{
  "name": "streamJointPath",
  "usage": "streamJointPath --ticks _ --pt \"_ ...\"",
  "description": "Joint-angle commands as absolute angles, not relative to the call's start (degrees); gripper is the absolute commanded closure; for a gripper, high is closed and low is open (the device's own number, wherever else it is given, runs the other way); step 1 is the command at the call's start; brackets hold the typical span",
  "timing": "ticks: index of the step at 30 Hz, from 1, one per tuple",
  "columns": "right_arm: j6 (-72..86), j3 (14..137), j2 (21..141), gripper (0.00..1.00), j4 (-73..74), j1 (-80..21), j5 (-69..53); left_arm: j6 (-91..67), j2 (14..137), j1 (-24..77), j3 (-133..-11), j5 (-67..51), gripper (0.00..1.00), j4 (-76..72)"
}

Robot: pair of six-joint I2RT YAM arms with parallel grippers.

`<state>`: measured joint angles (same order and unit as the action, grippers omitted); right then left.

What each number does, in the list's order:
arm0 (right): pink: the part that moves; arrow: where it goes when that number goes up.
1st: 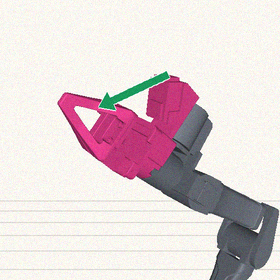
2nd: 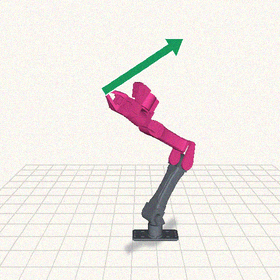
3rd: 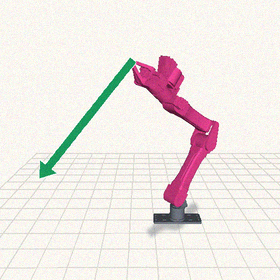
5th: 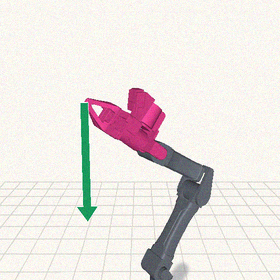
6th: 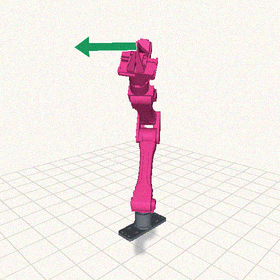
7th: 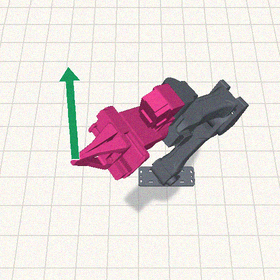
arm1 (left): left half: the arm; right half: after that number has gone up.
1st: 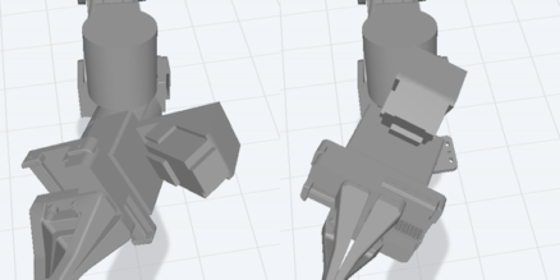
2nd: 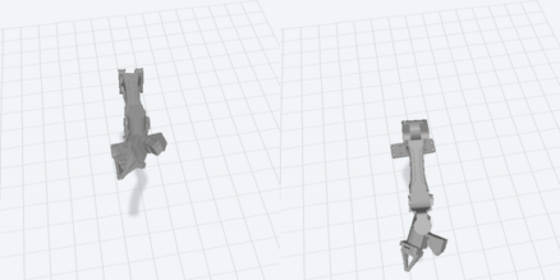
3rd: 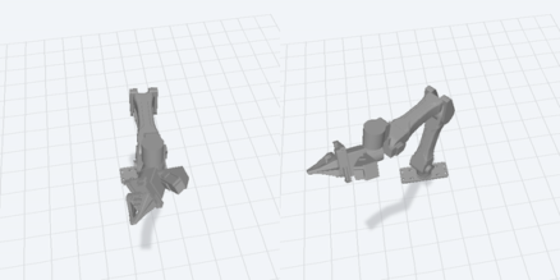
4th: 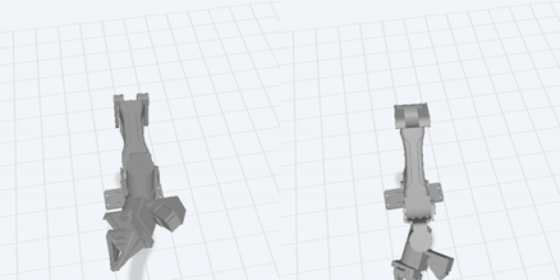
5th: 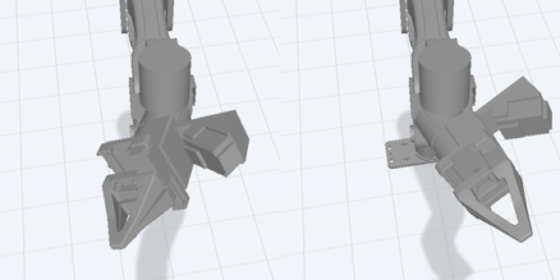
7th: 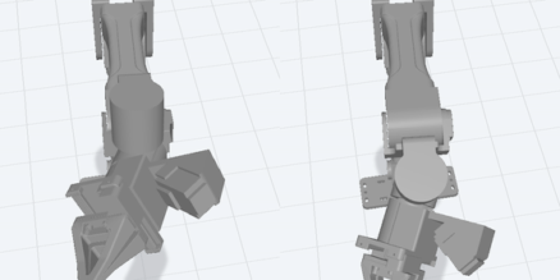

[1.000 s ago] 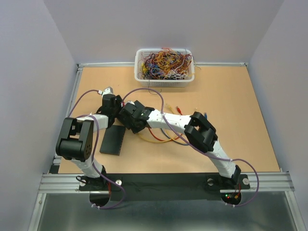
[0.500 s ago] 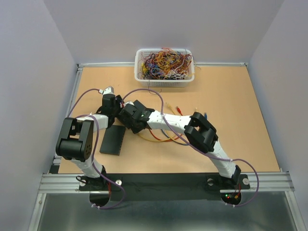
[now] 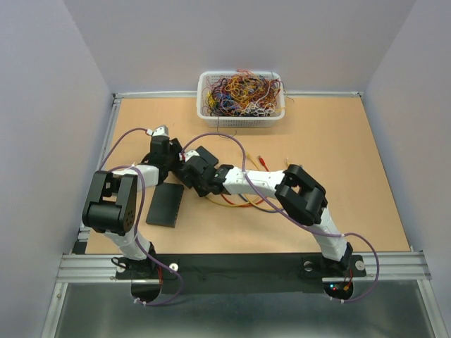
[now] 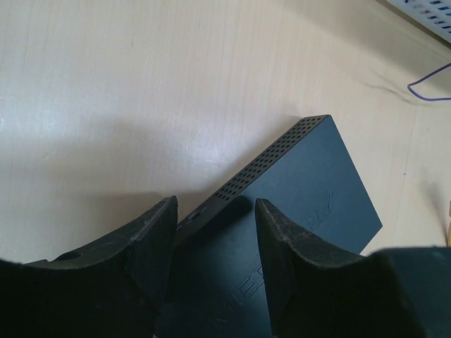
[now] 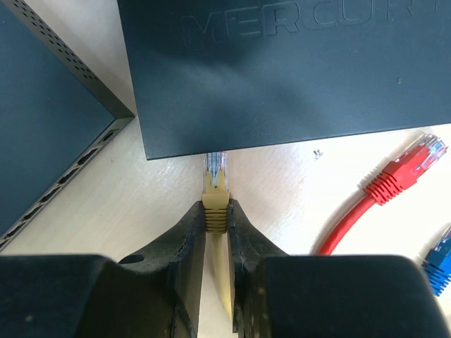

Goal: Insert the plug into the switch port

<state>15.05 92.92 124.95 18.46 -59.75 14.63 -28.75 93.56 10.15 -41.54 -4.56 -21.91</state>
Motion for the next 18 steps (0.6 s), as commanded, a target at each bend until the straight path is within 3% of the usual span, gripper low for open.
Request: streamJointPath --ticks 1,18 --pt "13.1 94.1 121.7 1.00 7.2 -59.7 15.7 -28.8 93.7 11.9 -42.8 -8.6 0.43 -17.8" --pt "13.6 93.5 120.1 1.00 4.8 -60.9 14.1 -28.7 93.7 12.5 -43.0 -7.7 0.43 -17.2"
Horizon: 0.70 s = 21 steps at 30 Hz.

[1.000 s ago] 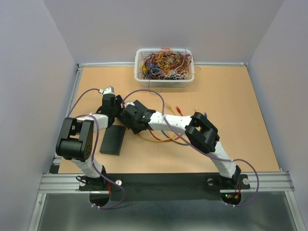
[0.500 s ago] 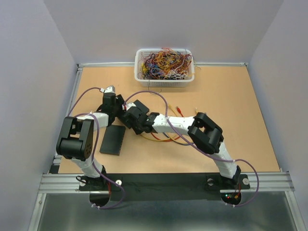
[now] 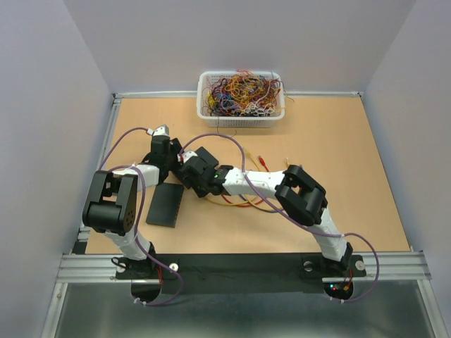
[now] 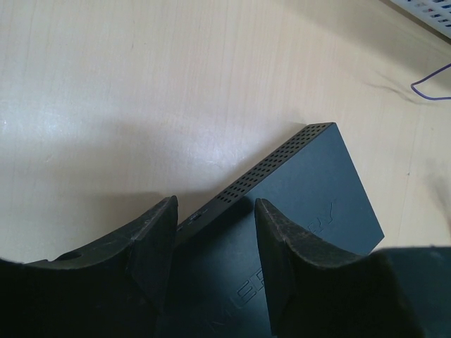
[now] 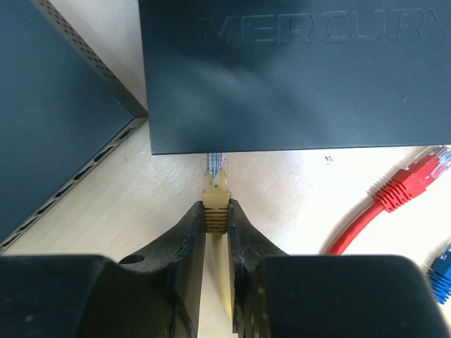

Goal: Insert the plug into the switch port

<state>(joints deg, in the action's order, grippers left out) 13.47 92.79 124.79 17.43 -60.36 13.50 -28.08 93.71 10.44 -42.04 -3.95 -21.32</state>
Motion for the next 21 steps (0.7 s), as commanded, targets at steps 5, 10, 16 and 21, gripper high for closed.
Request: streamJointPath --ticks 5,10,16,21 --pt "13.7 93.5 119.4 0.99 4.7 -61.0 15.4 -28.5 93.6 12.8 -43.0 -7.1 0.43 -17.1" --pt "14.0 93.9 119.4 0.99 4.6 -61.0 18.3 -28.4 93.7 12.9 -43.2 -6.7 0.43 -16.7" --pt "15.7 93.8 119.9 1.00 4.8 -61.0 25.7 -28.3 93.6 13.0 -43.2 -6.6 0.43 -16.5" --pt "16.9 92.8 120.6 0.99 4.9 -60.9 27.0 -28.2 93.4 13.0 -43.1 -6.6 0.43 -16.3"
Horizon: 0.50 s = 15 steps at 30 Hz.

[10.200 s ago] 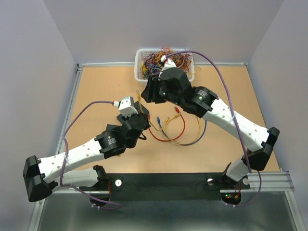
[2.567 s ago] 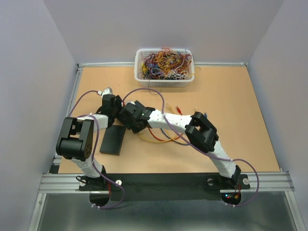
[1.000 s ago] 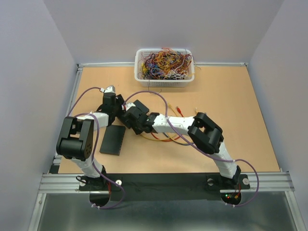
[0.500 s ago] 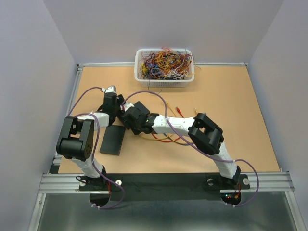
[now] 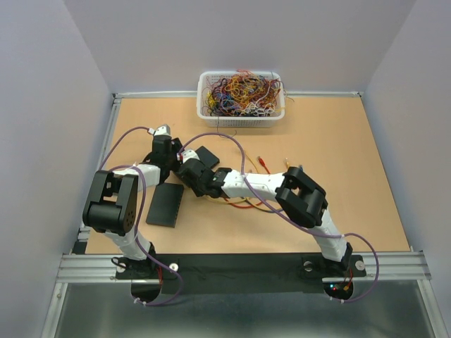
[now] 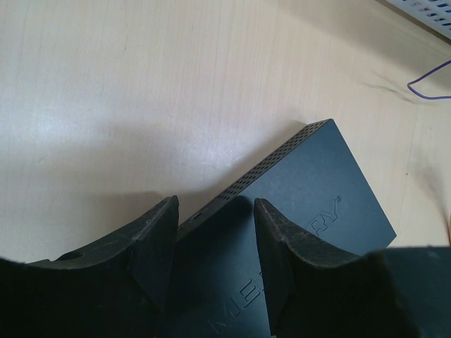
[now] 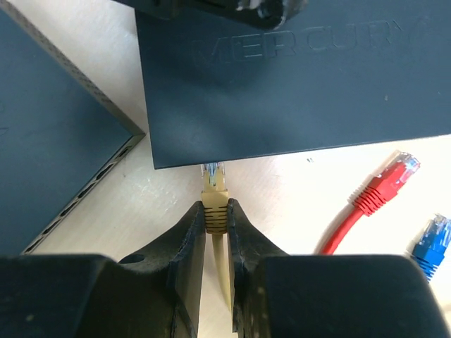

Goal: Insert the plug into the switch port

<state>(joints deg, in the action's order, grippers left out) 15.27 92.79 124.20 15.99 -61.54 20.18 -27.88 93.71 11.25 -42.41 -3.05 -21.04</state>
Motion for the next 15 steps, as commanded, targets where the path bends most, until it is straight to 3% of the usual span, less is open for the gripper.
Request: streamJointPath --ticks 1,15 --pt "17.3 92.5 120.8 1.00 4.8 -60.9 27.0 -28.2 93.3 13.0 -43.0 -6.6 0.43 -16.3" --pt "17.1 93.7 124.1 1.00 4.7 -59.2 26.9 -28.0 93.0 13.8 -42.6 -6.9 0.47 -15.9"
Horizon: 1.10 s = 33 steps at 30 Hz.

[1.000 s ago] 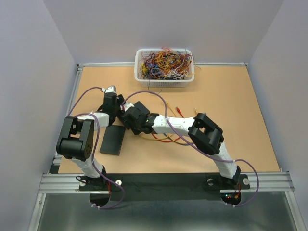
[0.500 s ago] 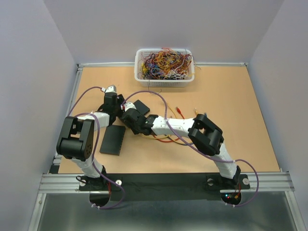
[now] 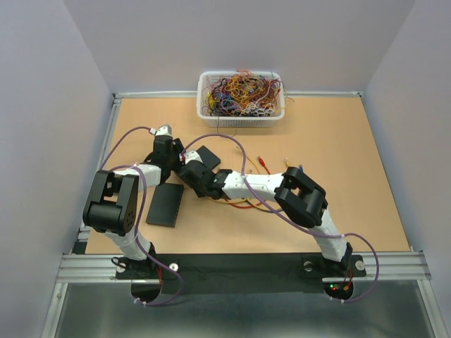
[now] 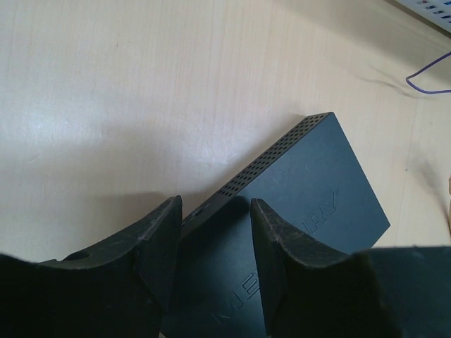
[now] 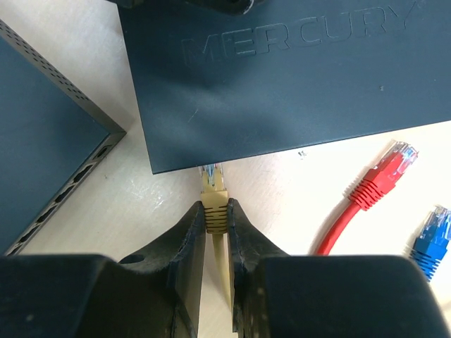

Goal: Insert the plug into the switch port

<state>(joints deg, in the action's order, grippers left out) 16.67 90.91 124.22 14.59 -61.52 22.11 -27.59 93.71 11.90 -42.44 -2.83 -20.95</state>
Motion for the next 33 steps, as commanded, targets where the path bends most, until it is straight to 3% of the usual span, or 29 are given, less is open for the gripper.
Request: streamJointPath --ticks 1,24,33 --pt "17.0 93.9 124.4 1.00 4.7 -59.0 26.8 -28.3 93.0 13.9 -42.5 -7.2 0.47 -15.9" --pt "6.5 103.4 127.5 1.00 -2.6 -56.1 24.5 -30.0 93.0 19.3 -40.1 -7.4 0.51 -16.0" --pt "7.9 97.7 125.5 1.00 -4.0 -55.8 23.6 -30.1 93.0 19.6 -40.6 -5.5 0.51 -14.3"
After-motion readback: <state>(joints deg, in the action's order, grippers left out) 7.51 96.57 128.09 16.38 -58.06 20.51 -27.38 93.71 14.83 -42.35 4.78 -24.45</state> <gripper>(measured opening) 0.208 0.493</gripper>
